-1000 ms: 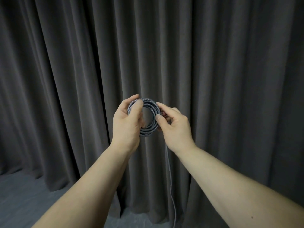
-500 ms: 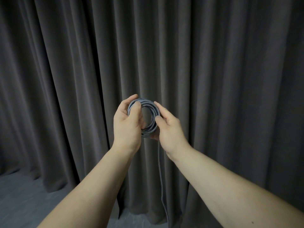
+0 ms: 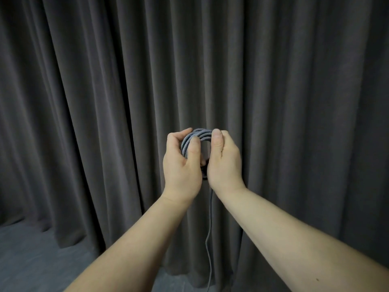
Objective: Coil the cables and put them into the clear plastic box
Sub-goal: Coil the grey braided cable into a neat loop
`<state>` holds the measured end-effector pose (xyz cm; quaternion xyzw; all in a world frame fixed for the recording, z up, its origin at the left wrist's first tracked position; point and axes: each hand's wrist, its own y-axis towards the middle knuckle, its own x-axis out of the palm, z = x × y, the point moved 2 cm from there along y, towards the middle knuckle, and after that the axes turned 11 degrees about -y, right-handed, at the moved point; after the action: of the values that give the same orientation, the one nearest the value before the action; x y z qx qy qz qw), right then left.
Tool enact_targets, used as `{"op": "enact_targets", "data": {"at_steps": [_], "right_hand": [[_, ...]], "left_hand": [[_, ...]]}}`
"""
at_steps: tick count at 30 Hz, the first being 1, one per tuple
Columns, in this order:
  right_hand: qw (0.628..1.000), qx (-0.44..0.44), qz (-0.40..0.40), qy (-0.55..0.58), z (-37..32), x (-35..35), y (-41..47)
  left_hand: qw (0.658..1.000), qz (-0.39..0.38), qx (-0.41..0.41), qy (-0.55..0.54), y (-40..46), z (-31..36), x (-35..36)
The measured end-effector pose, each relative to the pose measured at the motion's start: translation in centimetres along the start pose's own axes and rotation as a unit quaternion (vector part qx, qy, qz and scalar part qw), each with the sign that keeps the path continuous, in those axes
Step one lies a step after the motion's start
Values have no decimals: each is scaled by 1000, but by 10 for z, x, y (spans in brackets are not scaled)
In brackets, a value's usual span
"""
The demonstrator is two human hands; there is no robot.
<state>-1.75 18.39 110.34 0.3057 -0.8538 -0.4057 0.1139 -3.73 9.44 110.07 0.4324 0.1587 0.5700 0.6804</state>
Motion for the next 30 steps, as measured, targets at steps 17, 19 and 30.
{"op": "enact_targets", "data": {"at_steps": [17, 19, 30], "right_hand": [[992, 20, -118, 43, 12, 15, 5], [962, 97, -224, 123, 20, 16, 5], [931, -90, -173, -309, 46, -18, 2]], "left_hand": [[993, 48, -43, -97, 14, -8, -10], [990, 93, -31, -104, 29, -6, -22], [949, 295, -32, -106, 83, 3, -87]]}}
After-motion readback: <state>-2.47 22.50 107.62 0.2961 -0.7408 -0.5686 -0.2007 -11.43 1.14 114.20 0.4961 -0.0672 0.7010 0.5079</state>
